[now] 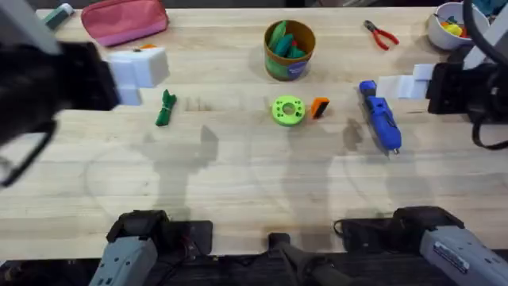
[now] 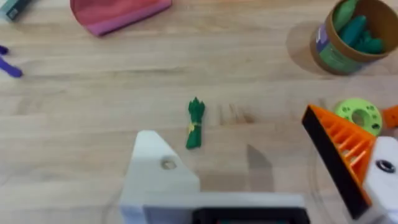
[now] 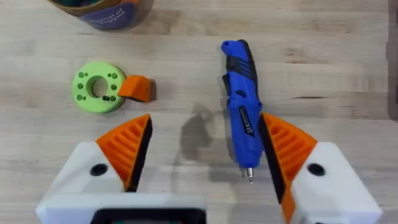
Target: Pick up the gripper from the table and insert it into the empty holder that is missing its gripper. Then pick up a screw, insert it into the mounting hole, and use the screwdriver to tighten it. Finally, clean up the table by picking up the vegetable and placing it into the bucket.
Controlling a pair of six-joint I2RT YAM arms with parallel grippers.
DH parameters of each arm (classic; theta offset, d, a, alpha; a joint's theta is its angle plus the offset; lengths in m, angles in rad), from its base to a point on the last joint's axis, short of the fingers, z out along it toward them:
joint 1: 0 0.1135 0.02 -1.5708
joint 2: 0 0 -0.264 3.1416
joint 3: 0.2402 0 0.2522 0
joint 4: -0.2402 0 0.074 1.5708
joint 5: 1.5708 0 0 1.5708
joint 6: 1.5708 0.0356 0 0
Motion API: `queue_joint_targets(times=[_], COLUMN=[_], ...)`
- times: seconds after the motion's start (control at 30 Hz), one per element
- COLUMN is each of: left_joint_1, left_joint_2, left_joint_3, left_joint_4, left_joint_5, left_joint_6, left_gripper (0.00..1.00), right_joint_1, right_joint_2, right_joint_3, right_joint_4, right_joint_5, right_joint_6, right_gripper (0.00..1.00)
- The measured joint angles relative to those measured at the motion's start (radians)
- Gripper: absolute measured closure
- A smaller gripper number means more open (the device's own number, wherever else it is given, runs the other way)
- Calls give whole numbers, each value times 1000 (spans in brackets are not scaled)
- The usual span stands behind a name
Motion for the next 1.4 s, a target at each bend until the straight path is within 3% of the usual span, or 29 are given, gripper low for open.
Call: queue_joint_targets(times=[0.33,0.63,0.77,0.97,1.4], left_joint_1=[-4,-77,-83,-83,-83], left_joint_2=[-345,-538,-589,-669,-678], left_joint_3=[-536,-830,-885,-907,-907], left_joint_4=[504,738,805,821,828], left_joint_5=[132,319,424,574,844], left_joint_6=[0,1,1,1,0], left_gripper=[15,15,15,15,15], right_joint_1=[0,0,0,0,0], right_joint_2=[0,0,0,0,0], right_joint_3=[0,0,0,0,0], right_joint_4=[0,0,0,-1,-3], right_joint_5=[0,0,0,0,0], right_joint_6=[0,0,0,0,0], right_gripper=[9,8,8,9,8])
